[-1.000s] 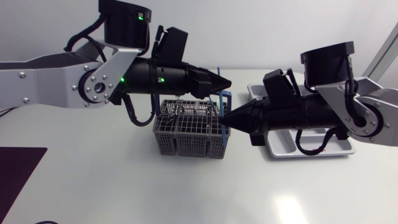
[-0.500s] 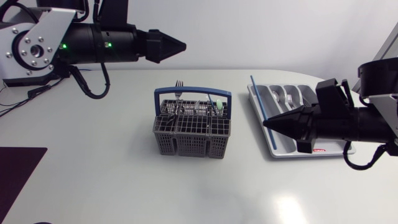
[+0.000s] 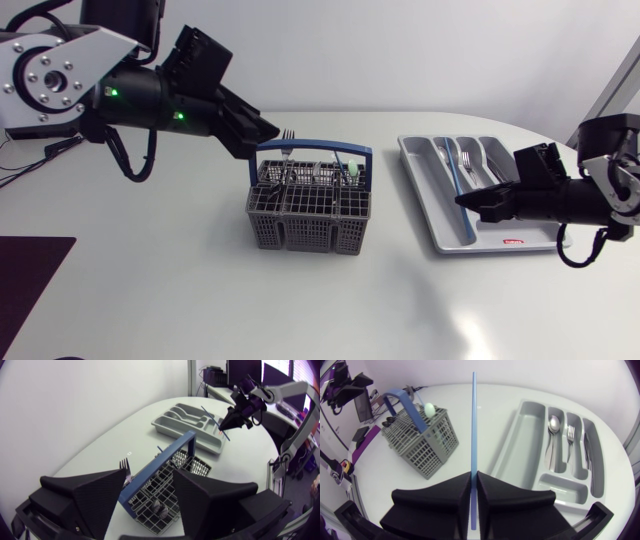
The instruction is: Unload the cutlery basket into the drawer organizer.
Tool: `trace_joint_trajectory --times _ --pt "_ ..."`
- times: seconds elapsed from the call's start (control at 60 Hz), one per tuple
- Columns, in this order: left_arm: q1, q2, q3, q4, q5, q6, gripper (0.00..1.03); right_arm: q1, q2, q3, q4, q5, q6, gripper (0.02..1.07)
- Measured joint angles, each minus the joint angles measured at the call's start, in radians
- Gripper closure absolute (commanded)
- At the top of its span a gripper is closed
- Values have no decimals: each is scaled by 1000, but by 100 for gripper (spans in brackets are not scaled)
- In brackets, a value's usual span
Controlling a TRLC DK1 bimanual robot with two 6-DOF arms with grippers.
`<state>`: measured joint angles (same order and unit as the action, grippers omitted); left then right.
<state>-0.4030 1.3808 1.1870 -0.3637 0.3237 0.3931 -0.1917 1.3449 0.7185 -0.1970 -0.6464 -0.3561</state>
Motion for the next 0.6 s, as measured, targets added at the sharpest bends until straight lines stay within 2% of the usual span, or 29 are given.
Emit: trace_joint_trajectory --times 0.183,0.433,0.6 --pt "-51 5 0 -77 -98 130 21 2 160 75 57 119 60 98" --pt "-105 28 0 -183 -173 257 21 58 311 179 79 251 134 97" --pt "-141 29 -11 -189 -229 316 21 97 373 220 82 305 166 96"
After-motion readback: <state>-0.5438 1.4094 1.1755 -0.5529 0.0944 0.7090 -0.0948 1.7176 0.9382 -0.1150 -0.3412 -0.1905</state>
